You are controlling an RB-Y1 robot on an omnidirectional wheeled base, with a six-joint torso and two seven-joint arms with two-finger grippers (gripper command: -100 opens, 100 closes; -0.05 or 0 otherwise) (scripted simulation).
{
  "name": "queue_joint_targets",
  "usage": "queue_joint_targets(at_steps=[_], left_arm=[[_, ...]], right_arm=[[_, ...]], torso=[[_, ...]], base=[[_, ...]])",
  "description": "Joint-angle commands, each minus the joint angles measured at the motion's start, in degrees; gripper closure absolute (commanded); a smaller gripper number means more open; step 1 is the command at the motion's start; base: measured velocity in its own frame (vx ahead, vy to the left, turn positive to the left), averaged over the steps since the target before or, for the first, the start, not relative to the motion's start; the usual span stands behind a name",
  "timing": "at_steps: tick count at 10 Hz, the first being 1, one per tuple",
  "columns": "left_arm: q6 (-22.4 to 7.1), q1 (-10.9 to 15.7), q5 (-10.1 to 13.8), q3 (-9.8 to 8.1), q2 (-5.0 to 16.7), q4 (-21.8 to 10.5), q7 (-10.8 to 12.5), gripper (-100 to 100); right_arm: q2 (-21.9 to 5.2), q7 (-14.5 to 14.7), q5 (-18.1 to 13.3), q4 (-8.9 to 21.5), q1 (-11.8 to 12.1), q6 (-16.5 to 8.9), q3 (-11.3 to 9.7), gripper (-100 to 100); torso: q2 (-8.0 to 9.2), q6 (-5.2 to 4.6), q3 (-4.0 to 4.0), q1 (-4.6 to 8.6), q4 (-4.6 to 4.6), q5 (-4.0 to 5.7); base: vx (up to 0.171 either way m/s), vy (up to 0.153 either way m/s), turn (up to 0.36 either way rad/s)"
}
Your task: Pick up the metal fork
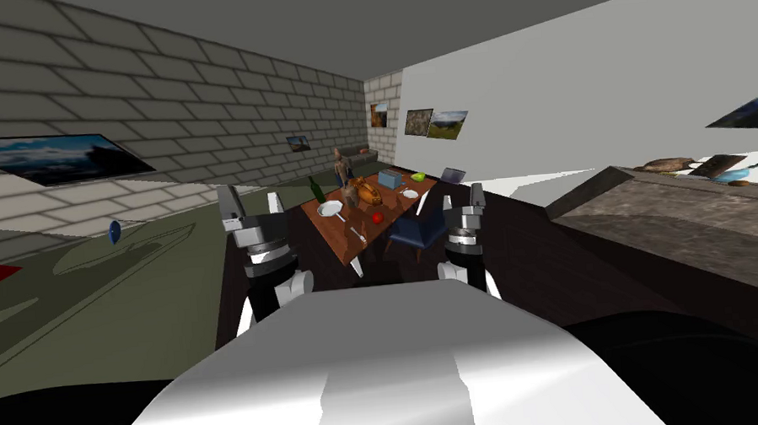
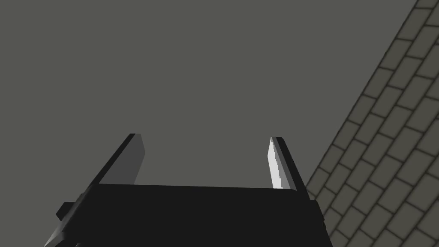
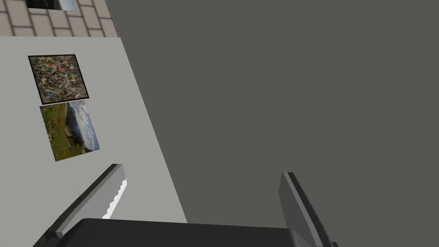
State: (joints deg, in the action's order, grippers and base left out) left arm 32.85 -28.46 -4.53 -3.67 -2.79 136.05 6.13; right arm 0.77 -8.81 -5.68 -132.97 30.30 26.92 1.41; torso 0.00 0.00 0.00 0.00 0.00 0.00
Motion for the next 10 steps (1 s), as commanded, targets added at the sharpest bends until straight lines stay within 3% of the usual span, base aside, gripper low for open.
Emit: queue_joint_targets(at_steps=[1,5,10], left_arm=[[-0.16,-0.57,0.12,-0.3,2.7,-0.36,0.21,-100],[-0.77,-2.85,0.64,-1.47,8.6,-1.88,1.02,-100],[-2.45,-9.68,2.33,-4.66,16.93,-6.92,3.44,-100]], right_arm=[[0.0,0.0,0.0,0.0,0.0,0.0,0.0,0],[0.0,0.0,0.0,0.0,-0.01,0.0,0.0,0],[0.01,0.0,0.0,0.0,-0.01,0.0,-0.01,0]], torso=[[0.0,0.0,0.0,0.0,0.0,0.0],[0.3,0.0,0.18,0.07,0.07,0.02],[0.24,-0.01,0.14,0.21,0.06,0.05]], base=[[-0.065,-0.027,-0.03],[-0.082,-0.03,-0.055],[-0.056,-0.054,-0.158]])
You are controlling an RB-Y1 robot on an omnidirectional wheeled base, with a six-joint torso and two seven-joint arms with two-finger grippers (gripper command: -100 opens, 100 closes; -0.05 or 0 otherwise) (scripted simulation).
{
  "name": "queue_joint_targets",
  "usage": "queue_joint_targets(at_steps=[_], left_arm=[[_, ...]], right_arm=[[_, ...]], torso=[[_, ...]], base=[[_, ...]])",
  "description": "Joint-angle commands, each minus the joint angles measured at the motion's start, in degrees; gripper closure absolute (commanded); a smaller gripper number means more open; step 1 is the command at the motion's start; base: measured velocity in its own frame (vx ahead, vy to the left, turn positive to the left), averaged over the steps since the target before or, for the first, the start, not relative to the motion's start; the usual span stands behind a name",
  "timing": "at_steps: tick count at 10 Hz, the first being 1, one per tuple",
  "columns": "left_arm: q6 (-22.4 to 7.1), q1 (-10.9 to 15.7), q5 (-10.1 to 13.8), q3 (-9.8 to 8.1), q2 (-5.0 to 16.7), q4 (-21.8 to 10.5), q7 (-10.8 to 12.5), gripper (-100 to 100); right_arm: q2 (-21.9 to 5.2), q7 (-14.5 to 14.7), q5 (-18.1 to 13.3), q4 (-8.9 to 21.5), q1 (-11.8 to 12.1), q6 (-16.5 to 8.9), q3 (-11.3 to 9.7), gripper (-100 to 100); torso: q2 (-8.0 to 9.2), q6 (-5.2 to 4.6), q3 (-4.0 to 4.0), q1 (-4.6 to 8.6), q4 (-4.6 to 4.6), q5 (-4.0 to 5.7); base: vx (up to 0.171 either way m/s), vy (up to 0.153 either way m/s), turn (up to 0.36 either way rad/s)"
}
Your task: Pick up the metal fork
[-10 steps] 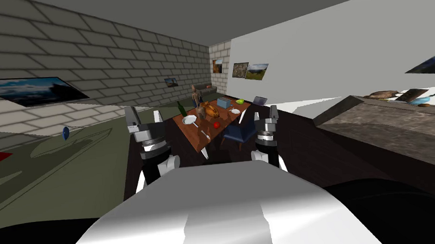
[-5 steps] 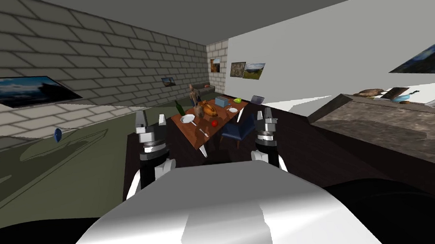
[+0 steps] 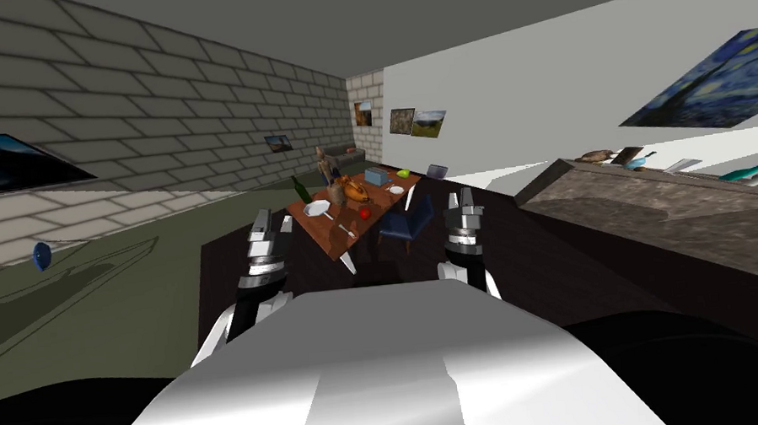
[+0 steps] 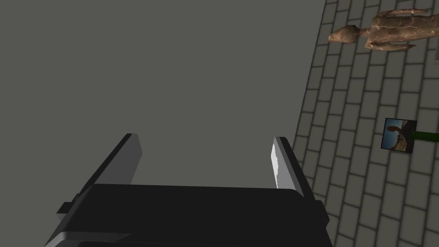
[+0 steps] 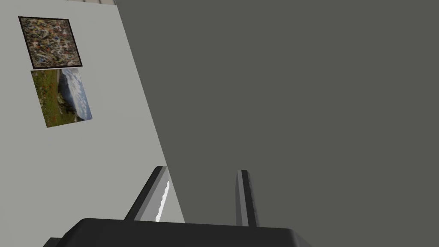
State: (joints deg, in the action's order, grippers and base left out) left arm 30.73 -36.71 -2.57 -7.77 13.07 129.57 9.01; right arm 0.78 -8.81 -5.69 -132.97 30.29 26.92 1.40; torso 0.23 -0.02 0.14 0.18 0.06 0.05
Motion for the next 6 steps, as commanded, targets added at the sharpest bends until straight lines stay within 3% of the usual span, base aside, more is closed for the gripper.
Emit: queue_joint_targets(at_steps=[1,2,3,6], left_arm=[[-0.72,-2.86,0.81,-1.25,2.68,-1.82,1.17,-100],[-1.12,-4.83,1.3,-1.9,4.07,-3.33,1.8,-100],[-1.12,-4.83,1.3,-1.9,4.07,-3.33,1.8,-100],[-2.29,-10.22,2.97,-3.48,7.96,-8.36,3.77,-100]], right_arm=[[0.0,0.0,0.0,0.0,0.0,0.0,0.0,0],[0.0,0.0,0.0,0.0,0.0,0.0,0.0,0],[0.0,0.0,0.0,0.0,0.01,0.0,0.0,0],[0.0,0.0,0.0,0.0,0.01,0.0,0.01,0]], torso=[[0.0,0.0,0.0,0.0,0.0,0.0],[-0.04,0.01,-0.02,0.0,-0.01,0.0],[-0.13,0.0,-0.07,-0.01,-0.03,-0.01],[-0.2,0.02,-0.12,-0.05,-0.04,-0.01]], base=[[-0.034,-0.06,-0.226],[-0.011,-0.064,-0.207],[0.004,-0.042,-0.081],[0.011,-0.051,-0.254]])
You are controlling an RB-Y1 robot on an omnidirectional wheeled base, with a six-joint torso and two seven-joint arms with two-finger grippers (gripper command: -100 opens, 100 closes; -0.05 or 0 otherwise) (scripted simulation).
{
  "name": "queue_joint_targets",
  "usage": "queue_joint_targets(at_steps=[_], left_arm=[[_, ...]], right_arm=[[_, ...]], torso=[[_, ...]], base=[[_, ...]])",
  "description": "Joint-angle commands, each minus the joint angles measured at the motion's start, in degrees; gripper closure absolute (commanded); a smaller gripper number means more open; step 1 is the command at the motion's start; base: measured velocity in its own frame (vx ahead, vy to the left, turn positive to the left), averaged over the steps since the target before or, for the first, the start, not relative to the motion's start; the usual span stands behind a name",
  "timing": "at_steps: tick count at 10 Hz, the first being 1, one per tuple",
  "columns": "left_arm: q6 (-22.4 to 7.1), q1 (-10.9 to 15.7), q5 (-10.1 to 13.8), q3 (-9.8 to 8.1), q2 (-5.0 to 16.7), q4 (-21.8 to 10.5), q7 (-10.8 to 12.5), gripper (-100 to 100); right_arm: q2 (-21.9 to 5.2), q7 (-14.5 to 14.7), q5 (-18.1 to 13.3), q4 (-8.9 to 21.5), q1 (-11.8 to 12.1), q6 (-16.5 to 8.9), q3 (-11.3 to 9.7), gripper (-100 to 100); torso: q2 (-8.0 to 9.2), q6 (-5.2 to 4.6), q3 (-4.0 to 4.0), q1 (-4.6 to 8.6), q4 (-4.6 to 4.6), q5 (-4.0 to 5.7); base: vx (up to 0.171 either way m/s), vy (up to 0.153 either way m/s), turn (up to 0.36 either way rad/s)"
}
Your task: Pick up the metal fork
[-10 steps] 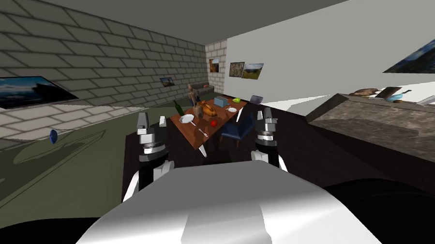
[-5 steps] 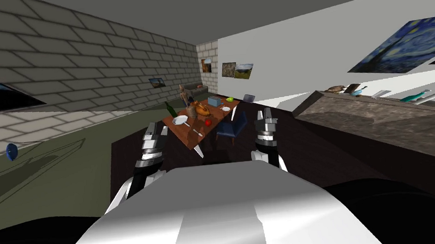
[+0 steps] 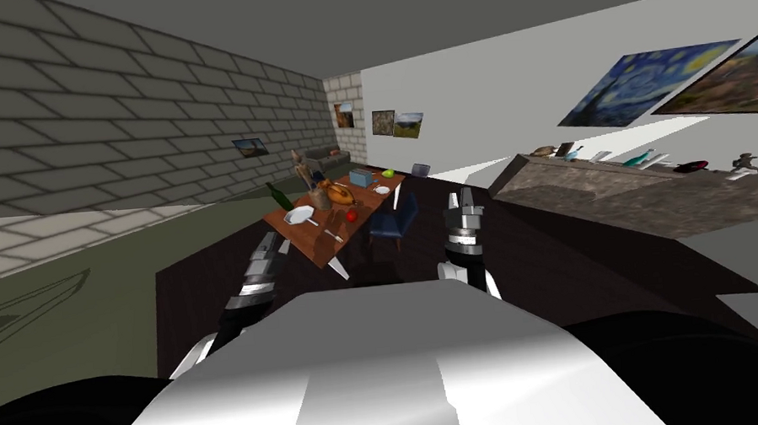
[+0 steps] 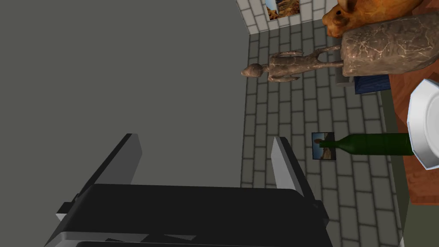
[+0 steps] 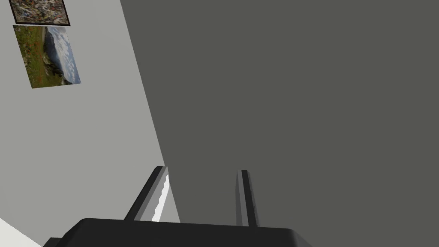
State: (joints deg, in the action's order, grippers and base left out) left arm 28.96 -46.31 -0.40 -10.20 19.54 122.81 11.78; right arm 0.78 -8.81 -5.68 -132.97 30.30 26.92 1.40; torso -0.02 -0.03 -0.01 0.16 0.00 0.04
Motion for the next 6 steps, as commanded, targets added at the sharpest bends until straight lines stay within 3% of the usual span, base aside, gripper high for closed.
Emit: queue_joint_targets(at_steps=[1,3,6], left_arm=[[-0.52,-0.63,0.8,-1.05,1.49,-1.89,1.0,-100],[-1.22,-4.04,2.08,-1.6,3.83,-5.47,2.33,-100],[-1.52,-5.98,2.76,-1.68,4.92,-8.42,2.98,-100]], right_arm=[[0.0,0.0,0.0,0.0,0.0,0.0,0.0,0],[0.0,0.0,0.0,0.0,0.01,0.0,0.01,0],[0.0,0.0,0.0,0.0,0.01,0.0,0.01,0]], torso=[[0.0,0.0,0.0,0.0,0.0,0.0],[-0.04,0.03,-0.02,-0.07,-0.01,-0.01],[-0.11,0.02,-0.06,-0.08,-0.02,-0.02]], base=[[0.021,-0.04,-0.112],[0.036,-0.045,-0.246],[0.042,-0.03,-0.169]])
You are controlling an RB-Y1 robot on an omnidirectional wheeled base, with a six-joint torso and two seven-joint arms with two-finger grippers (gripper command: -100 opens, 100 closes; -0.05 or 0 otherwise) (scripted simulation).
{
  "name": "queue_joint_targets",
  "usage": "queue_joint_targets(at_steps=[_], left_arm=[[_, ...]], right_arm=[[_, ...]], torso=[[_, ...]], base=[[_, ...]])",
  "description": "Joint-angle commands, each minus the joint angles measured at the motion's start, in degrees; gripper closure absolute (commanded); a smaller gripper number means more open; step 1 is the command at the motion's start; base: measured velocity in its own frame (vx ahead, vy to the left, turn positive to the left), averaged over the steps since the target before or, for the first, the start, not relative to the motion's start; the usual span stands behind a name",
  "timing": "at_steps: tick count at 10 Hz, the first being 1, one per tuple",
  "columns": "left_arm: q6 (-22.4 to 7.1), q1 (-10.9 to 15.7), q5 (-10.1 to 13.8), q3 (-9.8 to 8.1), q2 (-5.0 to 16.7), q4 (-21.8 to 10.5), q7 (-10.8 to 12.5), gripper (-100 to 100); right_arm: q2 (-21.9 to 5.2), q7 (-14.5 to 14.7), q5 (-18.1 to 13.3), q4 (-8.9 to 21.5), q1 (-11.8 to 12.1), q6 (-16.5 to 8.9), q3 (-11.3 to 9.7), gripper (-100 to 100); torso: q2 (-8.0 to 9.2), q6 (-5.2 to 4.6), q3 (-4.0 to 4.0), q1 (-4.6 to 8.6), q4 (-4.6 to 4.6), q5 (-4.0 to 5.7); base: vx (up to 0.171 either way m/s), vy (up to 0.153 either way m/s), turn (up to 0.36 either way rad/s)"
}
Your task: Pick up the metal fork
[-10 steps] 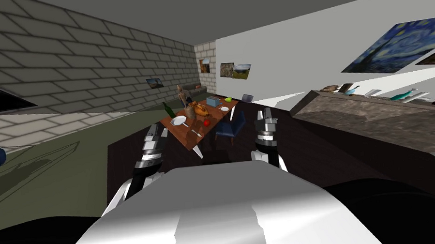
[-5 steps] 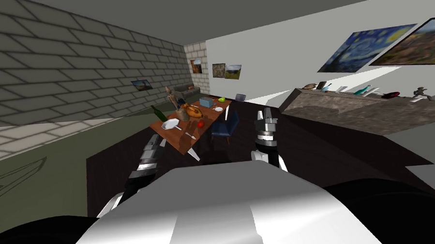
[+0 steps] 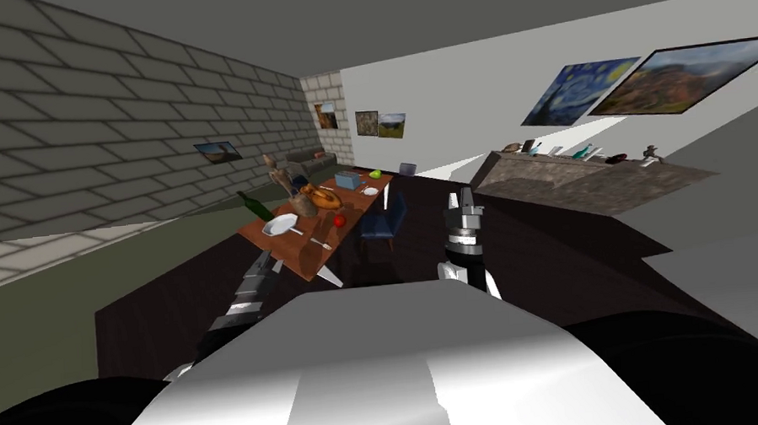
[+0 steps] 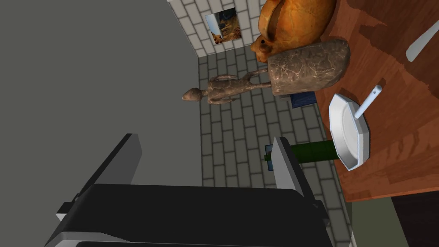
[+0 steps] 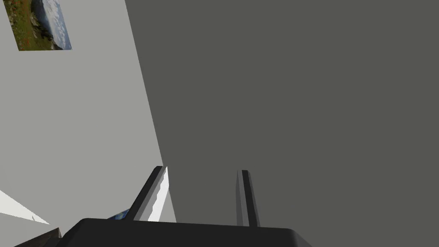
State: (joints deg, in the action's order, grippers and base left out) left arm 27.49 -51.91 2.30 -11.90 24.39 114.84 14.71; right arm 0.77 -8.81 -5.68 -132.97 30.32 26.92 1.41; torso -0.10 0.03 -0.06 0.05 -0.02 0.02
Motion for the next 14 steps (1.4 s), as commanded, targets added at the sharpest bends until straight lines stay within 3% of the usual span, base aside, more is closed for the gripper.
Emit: queue_joint_targets(at_steps=[1,2,3,5,6,8,11,12,14], left_arm=[[-0.31,-2.08,0.77,0.08,1.1,-2.86,0.68,-100],[-0.52,-3.73,1.51,0.28,2.08,-4.48,1.29,-100],[-0.52,-3.73,1.51,0.28,2.08,-5.42,1.29,-100],[-0.8,-6.68,3.04,1.12,3.9,-10.44,2.42,-100],[-0.8,-6.85,3.04,1.12,3.9,-10.82,2.42,-100],[-0.87,-9.67,4.61,2.52,5.52,-14.99,3.41,-100],[-0.83,-10.95,5.41,3.41,6.26,-19.46,3.85,-100],[-0.75,-12.13,6.2,4.43,6.95,-21.44,4.25,-100],[-0.75,-12.13,6.2,4.43,6.95,-22.42,4.25,-100]], right_arm=[[0.0,0.0,0.0,0.0,0.0,0.0,0.0,0],[0.0,0.0,0.0,0.0,-0.01,0.0,-0.01,0],[0.0,0.0,0.0,0.0,-0.01,0.0,-0.01,0],[0.0,0.0,0.0,0.0,0.0,0.0,0.0,0],[0.0,0.0,0.0,0.0,-0.01,0.0,-0.01,0],[0.0,0.0,0.0,0.0,0.0,0.0,0.0,0],[0.0,0.0,0.0,0.0,0.0,0.0,0.0,0],[-0.01,0.0,0.0,0.0,0.01,0.0,0.01,0],[-0.01,0.0,0.0,0.0,0.01,0.0,0.01,0]], torso=[[0.0,0.0,0.0,0.0,0.0,0.0],[-0.01,-0.04,0.0,0.01,0.0,0.0],[-0.14,-0.06,-0.08,0.05,-0.02,0.0],[-0.1,-0.03,-0.06,-0.01,-0.02,0.0],[-0.15,-0.06,-0.08,-0.02,-0.03,0.01],[-0.17,-0.02,-0.09,-0.06,-0.03,-0.02],[-0.22,-0.05,-0.13,-0.07,-0.04,-0.01],[-0.12,0.04,-0.07,-0.05,-0.03,-0.01],[-0.11,0.02,-0.07,-0.07,-0.02,-0.01]], base=[[0.046,-0.029,-0.234],[0.087,-0.048,-0.375],[0.073,-0.026,-0.176],[0.076,-0.022,-0.347],[0.069,0.006,-0.125],[0.109,-0.008,-0.272],[0.086,0.004,-0.241],[0.078,0.005,-0.258],[0.05,0.013,-0.062]])
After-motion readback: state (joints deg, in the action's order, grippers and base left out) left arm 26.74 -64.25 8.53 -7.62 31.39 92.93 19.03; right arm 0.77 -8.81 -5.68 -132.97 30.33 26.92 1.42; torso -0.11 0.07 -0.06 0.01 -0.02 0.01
